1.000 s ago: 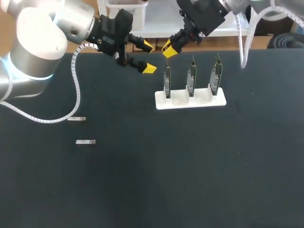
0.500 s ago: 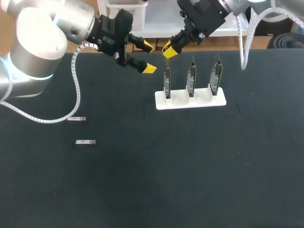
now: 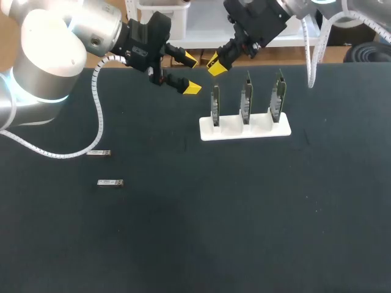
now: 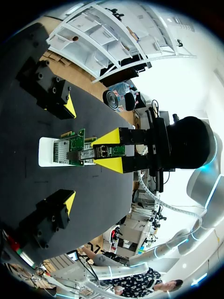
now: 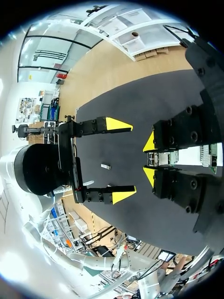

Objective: Pick up the optical module with the left hand, and insert it into the network port with the right hand.

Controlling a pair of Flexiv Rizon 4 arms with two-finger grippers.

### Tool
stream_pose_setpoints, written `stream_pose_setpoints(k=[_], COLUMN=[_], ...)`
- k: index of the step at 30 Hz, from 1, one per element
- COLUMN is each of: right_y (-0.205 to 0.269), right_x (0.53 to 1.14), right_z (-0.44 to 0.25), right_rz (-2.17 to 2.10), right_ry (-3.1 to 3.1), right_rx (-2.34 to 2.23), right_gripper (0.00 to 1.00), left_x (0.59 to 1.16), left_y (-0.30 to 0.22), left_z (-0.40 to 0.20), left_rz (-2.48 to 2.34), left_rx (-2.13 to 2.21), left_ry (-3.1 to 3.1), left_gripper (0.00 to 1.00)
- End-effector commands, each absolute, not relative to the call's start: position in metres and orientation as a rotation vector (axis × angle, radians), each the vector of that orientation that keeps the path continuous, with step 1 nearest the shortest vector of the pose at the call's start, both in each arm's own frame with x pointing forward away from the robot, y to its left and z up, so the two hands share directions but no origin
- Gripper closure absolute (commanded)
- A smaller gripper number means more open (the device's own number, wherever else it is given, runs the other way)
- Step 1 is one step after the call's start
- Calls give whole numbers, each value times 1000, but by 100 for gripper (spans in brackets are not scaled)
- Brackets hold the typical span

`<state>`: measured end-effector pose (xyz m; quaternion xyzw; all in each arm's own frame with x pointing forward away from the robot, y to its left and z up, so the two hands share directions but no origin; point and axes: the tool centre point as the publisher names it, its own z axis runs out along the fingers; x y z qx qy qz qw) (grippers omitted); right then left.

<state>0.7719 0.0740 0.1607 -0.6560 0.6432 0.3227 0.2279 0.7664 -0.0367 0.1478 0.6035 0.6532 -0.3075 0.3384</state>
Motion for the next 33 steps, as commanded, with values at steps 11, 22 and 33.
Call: stream_pose_setpoints(k=[11, 22, 33], right_y=[71, 70, 69], right_x=[766, 765, 764], right_z=[155, 150, 145], right_rz=[893, 899, 911], right_ry=[1787, 1802, 1814], right_rx=[-1782, -1764, -1762], right_gripper=[100, 100, 100], left_x=[768, 768, 768], left_y=[-37, -37, -37], left_z=[149, 149, 149], left_rz=[-802, -802, -802], left_rx=[1578, 1578, 1578], left_ry=[1707, 1707, 1707], left_gripper=[0, 0, 0])
